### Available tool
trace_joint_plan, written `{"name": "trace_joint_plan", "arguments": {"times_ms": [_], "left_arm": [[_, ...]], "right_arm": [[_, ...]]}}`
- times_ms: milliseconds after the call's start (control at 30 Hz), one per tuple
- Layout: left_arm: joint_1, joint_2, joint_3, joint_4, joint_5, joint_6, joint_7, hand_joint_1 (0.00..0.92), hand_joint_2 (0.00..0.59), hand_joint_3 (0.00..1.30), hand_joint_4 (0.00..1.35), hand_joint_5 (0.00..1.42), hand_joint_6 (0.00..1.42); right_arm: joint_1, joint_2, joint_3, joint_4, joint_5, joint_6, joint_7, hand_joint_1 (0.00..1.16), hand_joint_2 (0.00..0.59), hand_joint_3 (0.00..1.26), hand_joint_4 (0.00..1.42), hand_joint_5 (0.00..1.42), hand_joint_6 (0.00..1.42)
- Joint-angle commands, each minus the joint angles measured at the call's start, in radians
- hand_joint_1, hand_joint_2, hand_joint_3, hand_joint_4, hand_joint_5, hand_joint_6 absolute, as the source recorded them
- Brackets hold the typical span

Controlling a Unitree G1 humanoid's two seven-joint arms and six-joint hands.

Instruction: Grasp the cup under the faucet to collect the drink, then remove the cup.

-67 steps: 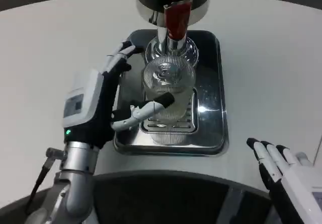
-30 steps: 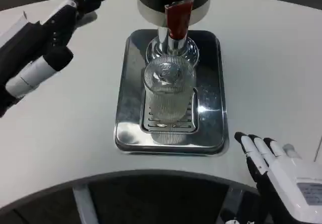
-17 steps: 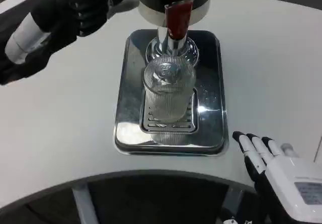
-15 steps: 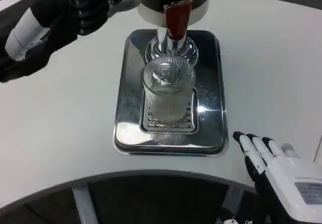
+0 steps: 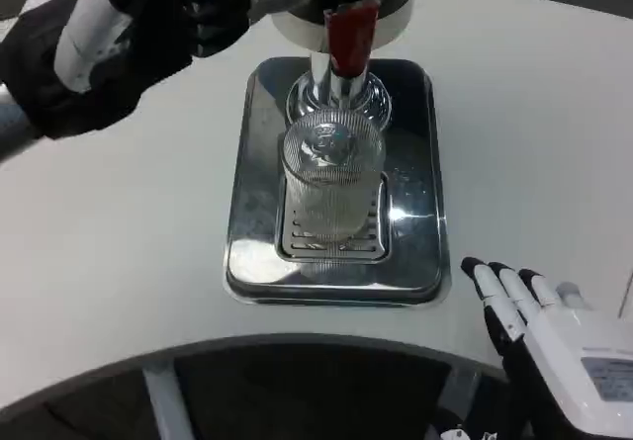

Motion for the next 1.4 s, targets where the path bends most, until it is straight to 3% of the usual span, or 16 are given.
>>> {"name": "trace_joint_plan", "arguments": {"times_ms": [33, 467, 767, 1100, 1400], "left_arm": [[-0.049, -0.037, -0.022, 0.050, 0.032, -0.014, -0.023, 0.000, 0.012, 0.00, 0.00, 0.01, 0.00], [-0.125, -0.166, -0.062, 0.145, 0.094, -0.030, -0.007, 0.000, 0.012, 0.00, 0.00, 0.02, 0.01], [-0.179, -0.233, -0.074, 0.207, 0.128, -0.059, 0.005, 0.000, 0.012, 0.00, 0.00, 0.03, 0.01], [-0.238, -0.270, -0.101, 0.284, 0.175, -0.122, -0.022, 0.000, 0.014, 0.00, 0.00, 0.05, 0.02], [-0.283, -0.266, -0.123, 0.315, 0.191, -0.186, -0.062, 0.000, 0.018, 0.01, 0.00, 0.06, 0.03]], "right_arm": [[0.021, 0.004, 0.003, -0.013, -0.005, 0.003, -0.003, 0.68, 0.303, 0.00, 0.00, 0.00, 0.00], [0.060, 0.011, 0.005, -0.032, -0.007, -0.001, -0.019, 0.68, 0.303, 0.00, 0.00, 0.00, 0.00], [0.075, 0.017, 0.006, -0.040, -0.008, -0.002, -0.026, 0.68, 0.303, 0.00, 0.00, 0.00, 0.00], [0.092, 0.023, 0.008, -0.047, -0.006, -0.004, -0.036, 0.68, 0.303, 0.00, 0.00, 0.00, 0.00], [0.097, 0.026, 0.010, -0.049, -0.001, -0.006, -0.044, 0.68, 0.303, 0.00, 0.00, 0.00, 0.00]]}}
